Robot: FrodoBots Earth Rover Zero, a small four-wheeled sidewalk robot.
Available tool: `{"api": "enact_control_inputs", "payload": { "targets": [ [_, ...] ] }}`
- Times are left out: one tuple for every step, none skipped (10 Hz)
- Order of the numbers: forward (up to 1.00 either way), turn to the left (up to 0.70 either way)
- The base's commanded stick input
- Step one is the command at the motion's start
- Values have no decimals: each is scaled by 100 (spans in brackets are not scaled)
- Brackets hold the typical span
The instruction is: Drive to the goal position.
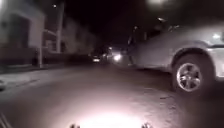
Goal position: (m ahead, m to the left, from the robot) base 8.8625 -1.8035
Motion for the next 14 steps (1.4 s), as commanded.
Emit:
{"api": "enact_control_inputs", "payload": {
  "targets": [
    [70, 0],
    [70, 0],
    [70, 0],
    [70, 0],
    [70, 0],
    [70, 0],
    [70, 0],
    [70, 20],
    [70, 23],
    [70, 3],
    [70, 27],
    [70, 32],
    [70, 11],
    [70, 0]
  ]
}}
